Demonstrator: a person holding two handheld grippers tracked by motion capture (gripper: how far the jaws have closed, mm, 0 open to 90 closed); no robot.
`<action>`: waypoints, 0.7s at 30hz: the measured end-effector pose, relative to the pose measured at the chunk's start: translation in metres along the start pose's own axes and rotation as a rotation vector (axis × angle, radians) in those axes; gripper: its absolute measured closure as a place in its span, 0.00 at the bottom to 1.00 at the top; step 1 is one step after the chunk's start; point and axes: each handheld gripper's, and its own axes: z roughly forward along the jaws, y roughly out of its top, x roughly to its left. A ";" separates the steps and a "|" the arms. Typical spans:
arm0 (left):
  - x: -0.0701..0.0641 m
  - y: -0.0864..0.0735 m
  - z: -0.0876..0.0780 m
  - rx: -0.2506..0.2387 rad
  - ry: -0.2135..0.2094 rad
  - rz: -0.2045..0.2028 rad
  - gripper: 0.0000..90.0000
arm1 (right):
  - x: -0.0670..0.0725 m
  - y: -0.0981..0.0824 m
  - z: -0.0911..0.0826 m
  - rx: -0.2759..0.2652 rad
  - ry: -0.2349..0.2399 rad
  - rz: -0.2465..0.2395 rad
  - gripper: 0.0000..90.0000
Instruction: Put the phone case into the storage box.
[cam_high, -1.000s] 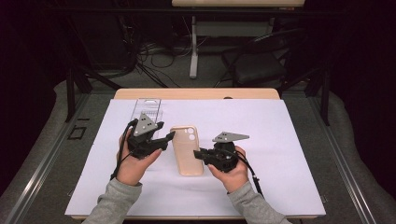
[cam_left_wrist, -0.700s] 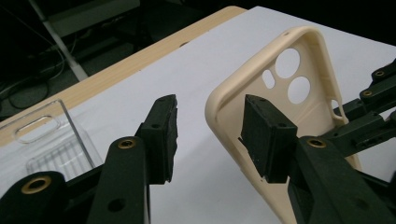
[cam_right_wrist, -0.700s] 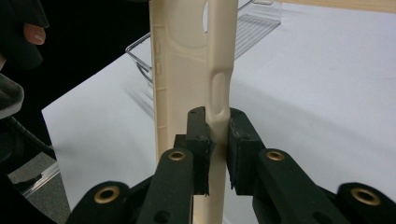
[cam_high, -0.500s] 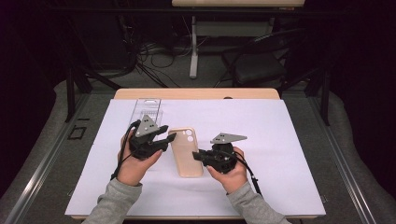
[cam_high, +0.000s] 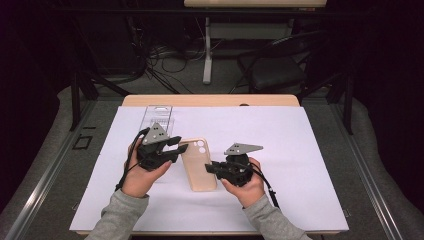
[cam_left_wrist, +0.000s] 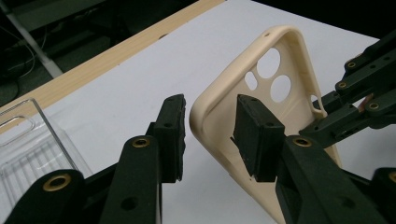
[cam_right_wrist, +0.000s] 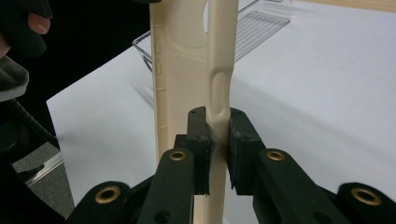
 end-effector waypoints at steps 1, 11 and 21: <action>0.001 0.000 -0.001 0.001 -0.002 0.001 0.71 | 0.000 0.000 0.000 0.000 0.002 -0.003 0.90; 0.008 -0.002 -0.002 0.010 -0.039 -0.018 0.73 | 0.002 0.000 0.000 0.006 0.011 -0.017 0.90; 0.011 -0.003 -0.002 0.014 -0.060 -0.021 0.80 | 0.002 0.000 0.001 0.003 0.015 -0.023 0.90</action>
